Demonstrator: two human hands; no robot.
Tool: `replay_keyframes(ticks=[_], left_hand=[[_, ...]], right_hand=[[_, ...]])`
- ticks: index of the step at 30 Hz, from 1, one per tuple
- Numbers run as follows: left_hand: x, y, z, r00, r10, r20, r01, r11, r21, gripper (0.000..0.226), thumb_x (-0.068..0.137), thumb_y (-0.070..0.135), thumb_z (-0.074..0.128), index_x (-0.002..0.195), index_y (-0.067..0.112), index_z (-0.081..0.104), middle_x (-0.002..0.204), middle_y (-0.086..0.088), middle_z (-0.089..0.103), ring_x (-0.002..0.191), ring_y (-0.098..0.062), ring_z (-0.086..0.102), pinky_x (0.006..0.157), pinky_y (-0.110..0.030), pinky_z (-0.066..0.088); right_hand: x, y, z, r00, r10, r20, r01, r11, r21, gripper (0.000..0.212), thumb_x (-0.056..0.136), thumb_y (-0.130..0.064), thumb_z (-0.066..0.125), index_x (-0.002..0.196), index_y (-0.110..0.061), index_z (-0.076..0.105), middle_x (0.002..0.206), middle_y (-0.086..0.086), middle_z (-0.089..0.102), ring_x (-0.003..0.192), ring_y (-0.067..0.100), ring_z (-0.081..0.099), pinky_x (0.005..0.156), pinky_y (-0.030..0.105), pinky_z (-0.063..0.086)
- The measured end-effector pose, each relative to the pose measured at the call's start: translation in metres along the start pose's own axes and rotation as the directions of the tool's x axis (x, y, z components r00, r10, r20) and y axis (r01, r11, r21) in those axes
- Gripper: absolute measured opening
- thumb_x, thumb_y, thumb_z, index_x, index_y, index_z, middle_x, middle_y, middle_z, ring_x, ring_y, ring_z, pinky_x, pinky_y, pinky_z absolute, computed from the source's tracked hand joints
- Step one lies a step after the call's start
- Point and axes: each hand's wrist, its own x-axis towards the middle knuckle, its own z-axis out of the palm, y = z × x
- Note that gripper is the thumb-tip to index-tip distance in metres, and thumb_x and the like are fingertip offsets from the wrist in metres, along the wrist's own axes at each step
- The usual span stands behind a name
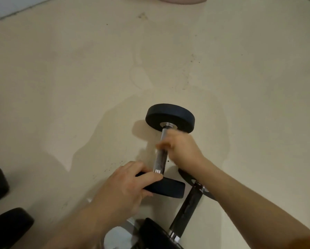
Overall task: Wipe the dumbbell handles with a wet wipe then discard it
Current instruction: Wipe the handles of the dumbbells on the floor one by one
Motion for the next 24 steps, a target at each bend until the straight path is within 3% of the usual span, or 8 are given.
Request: replay_keyframes(ticks=[3, 6, 8, 10, 12, 15, 20, 24], left_hand=[[-0.013, -0.010, -0.010, 0.994, -0.090, -0.064, 0.086, 0.994, -0.065, 0.047, 0.075, 0.014, 0.066, 0.114, 0.036, 0.051, 0.104, 0.010, 0.053, 0.088, -0.013, 0.056, 0.075, -0.031, 0.051], [-0.032, -0.026, -0.022, 0.965, -0.204, -0.165, 0.195, 0.979, -0.067, 0.056, 0.066, 0.001, 0.068, 0.110, 0.032, 0.054, 0.109, 0.015, 0.052, 0.102, -0.006, 0.050, 0.095, -0.013, 0.037], [-0.040, -0.036, -0.031, 0.932, -0.286, -0.224, 0.290, 0.957, -0.013, 0.054, 0.065, -0.004, 0.072, 0.107, 0.028, 0.062, 0.111, 0.014, 0.052, 0.106, -0.003, 0.046, 0.100, -0.014, 0.034], [-0.040, -0.034, -0.041, 0.901, -0.350, -0.258, 0.350, 0.936, -0.049, 0.041, 0.070, 0.008, 0.068, 0.105, 0.030, 0.066, 0.112, 0.015, 0.051, 0.106, -0.003, 0.047, 0.095, -0.021, 0.040], [-0.036, -0.026, -0.048, 0.894, -0.390, -0.221, 0.358, 0.918, -0.170, 0.032, 0.076, 0.034, 0.058, 0.106, 0.037, 0.067, 0.109, 0.021, 0.051, 0.106, -0.004, 0.048, 0.091, -0.013, 0.036], [-0.038, -0.028, -0.047, 0.883, -0.417, -0.214, 0.389, 0.907, -0.163, 0.034, 0.074, 0.059, 0.053, 0.105, 0.048, 0.064, 0.107, 0.026, 0.051, 0.109, -0.003, 0.046, 0.094, -0.015, 0.033], [-0.049, -0.047, -0.054, 0.803, -0.535, -0.262, 0.431, 0.826, -0.363, 0.031, 0.075, 0.050, 0.056, 0.103, 0.044, 0.064, 0.108, 0.020, 0.058, 0.109, -0.010, 0.056, 0.095, -0.039, 0.048], [-0.056, -0.057, -0.061, 0.797, -0.551, -0.246, 0.444, 0.811, -0.380, 0.023, 0.085, 0.033, 0.053, 0.105, 0.037, 0.064, 0.108, 0.017, 0.060, 0.109, -0.008, 0.056, 0.093, -0.035, 0.049]], right_hand=[[0.017, -0.013, 0.009, 0.972, 0.107, -0.210, -0.097, 0.994, 0.056, 0.015, 0.085, -0.009, 0.065, 0.096, -0.012, 0.075, 0.091, -0.001, 0.052, 0.083, 0.019, 0.056, 0.071, 0.021, 0.040], [-0.006, -0.031, 0.019, 0.999, 0.019, 0.049, -0.034, 0.950, 0.311, 0.009, 0.083, -0.013, 0.069, 0.088, -0.016, 0.076, 0.089, -0.009, 0.055, 0.084, 0.007, 0.058, 0.078, 0.017, 0.050], [-0.008, -0.037, 0.015, 0.983, -0.041, 0.179, -0.042, 0.898, 0.437, 0.008, 0.079, -0.014, 0.074, 0.085, -0.017, 0.077, 0.085, -0.012, 0.057, 0.082, 0.004, 0.059, 0.078, 0.016, 0.052], [0.014, -0.039, 0.016, 0.998, -0.011, 0.066, -0.017, 0.911, 0.413, 0.009, 0.078, -0.017, 0.075, 0.087, -0.017, 0.077, 0.083, -0.013, 0.056, 0.078, 0.004, 0.056, 0.073, 0.011, 0.047], [0.035, -0.048, 0.015, 0.997, 0.037, -0.074, -0.013, 0.952, 0.306, 0.010, 0.081, -0.017, 0.072, 0.090, -0.016, 0.077, 0.086, -0.011, 0.057, 0.080, 0.005, 0.054, 0.074, 0.014, 0.046], [0.037, -0.062, 0.018, 0.985, -0.175, -0.001, 0.170, 0.955, 0.245, 0.010, 0.081, -0.014, 0.071, 0.090, -0.016, 0.076, 0.090, -0.005, 0.064, 0.083, 0.010, 0.059, 0.077, 0.025, 0.050], [0.058, -0.096, 0.022, 0.866, -0.455, 0.206, 0.446, 0.890, 0.091, 0.015, 0.082, -0.010, 0.067, 0.093, -0.017, 0.074, 0.094, -0.002, 0.066, 0.082, 0.017, 0.062, 0.071, 0.031, 0.052], [0.065, -0.098, 0.024, 0.843, -0.463, 0.273, 0.453, 0.885, 0.105, 0.023, 0.082, -0.006, 0.063, 0.096, -0.021, 0.073, 0.086, -0.005, 0.067, 0.079, 0.013, 0.061, 0.072, 0.031, 0.053]])
